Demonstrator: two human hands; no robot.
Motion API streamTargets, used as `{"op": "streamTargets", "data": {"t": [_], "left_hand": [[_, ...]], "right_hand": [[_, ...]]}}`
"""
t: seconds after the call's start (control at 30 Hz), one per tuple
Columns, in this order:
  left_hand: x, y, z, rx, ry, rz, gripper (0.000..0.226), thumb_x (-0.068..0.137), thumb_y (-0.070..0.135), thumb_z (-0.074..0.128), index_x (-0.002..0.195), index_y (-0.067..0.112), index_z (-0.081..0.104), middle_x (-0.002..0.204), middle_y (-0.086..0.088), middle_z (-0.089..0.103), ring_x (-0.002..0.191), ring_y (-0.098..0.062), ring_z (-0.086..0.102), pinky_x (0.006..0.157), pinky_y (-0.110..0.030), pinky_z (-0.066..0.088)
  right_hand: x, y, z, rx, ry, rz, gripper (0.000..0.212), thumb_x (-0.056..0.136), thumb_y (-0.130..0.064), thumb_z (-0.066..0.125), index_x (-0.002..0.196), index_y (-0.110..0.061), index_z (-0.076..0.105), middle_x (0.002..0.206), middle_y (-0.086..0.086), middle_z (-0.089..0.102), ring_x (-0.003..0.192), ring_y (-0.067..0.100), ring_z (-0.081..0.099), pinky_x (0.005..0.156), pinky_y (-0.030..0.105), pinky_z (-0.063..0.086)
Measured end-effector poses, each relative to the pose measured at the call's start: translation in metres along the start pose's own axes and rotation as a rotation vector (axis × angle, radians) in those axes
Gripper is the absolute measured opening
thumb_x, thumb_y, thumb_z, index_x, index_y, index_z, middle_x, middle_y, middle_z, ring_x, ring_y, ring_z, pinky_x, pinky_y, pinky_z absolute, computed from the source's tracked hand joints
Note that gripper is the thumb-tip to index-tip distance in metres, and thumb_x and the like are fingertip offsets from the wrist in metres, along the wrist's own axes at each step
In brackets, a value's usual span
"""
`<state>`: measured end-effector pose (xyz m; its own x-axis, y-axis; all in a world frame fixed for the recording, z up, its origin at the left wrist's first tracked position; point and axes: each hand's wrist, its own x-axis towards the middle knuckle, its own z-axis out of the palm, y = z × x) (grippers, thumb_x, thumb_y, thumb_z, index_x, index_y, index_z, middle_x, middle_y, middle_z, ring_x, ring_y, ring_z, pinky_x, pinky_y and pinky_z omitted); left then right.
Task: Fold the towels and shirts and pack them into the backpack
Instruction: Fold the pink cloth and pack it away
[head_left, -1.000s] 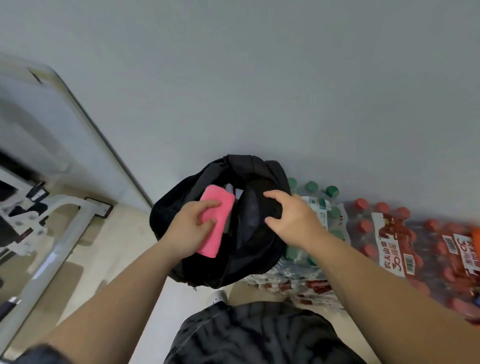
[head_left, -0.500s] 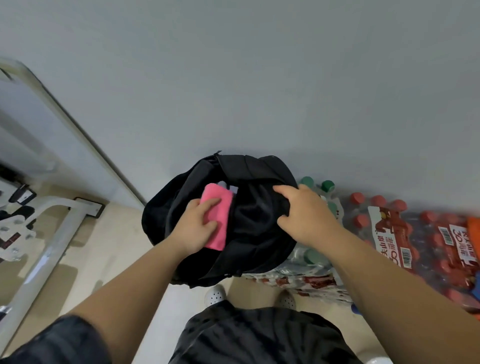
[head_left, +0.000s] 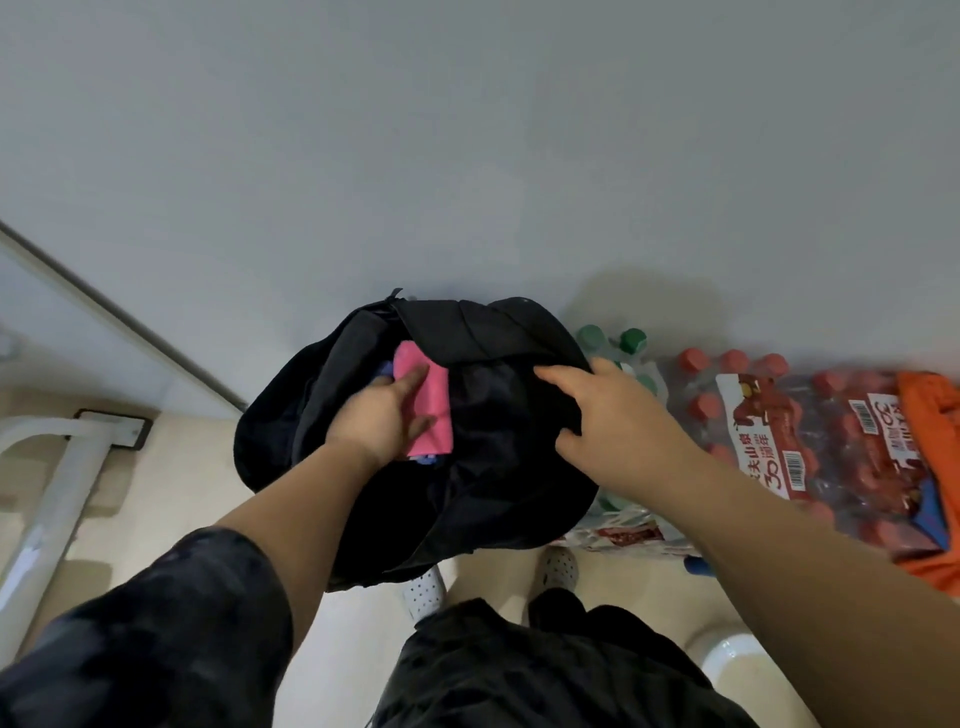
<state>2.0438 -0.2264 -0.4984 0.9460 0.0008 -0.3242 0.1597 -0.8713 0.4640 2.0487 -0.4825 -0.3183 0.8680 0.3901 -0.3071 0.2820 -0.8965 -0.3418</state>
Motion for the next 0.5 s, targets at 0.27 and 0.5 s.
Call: {"op": "streamTargets", "data": {"t": [0.27,0.5], "left_hand": [[-0.012,-0.001,0.008,0.444,0.11,0.145,0.073,0.093,0.06,0.051,0.156,0.037,0.024,0.158,-0.013,0.022,0.128,-0.039,0.039,0.1,-0.047,0.047],[-0.003,0.007,0.01,0.42,-0.088,0.007,0.07,0.099,0.063,0.03,0.156,0.044,-0.006,0.163,0.005,-0.029,0.152,-0.035,-0.001,0.121,-0.046,0.018]], "right_hand": [[0.001,-0.002,0.003,-0.029,-0.004,0.007,0.069,0.088,-0.018,0.062,0.151,-0.034,0.039,0.128,0.007,0.047,0.112,0.028,0.055,0.08,0.027,0.04],[0.001,0.0,0.004,-0.068,-0.021,0.03,0.067,0.09,-0.028,0.062,0.151,-0.038,0.037,0.123,0.003,0.043,0.105,0.026,0.056,0.077,0.031,0.044]]}}
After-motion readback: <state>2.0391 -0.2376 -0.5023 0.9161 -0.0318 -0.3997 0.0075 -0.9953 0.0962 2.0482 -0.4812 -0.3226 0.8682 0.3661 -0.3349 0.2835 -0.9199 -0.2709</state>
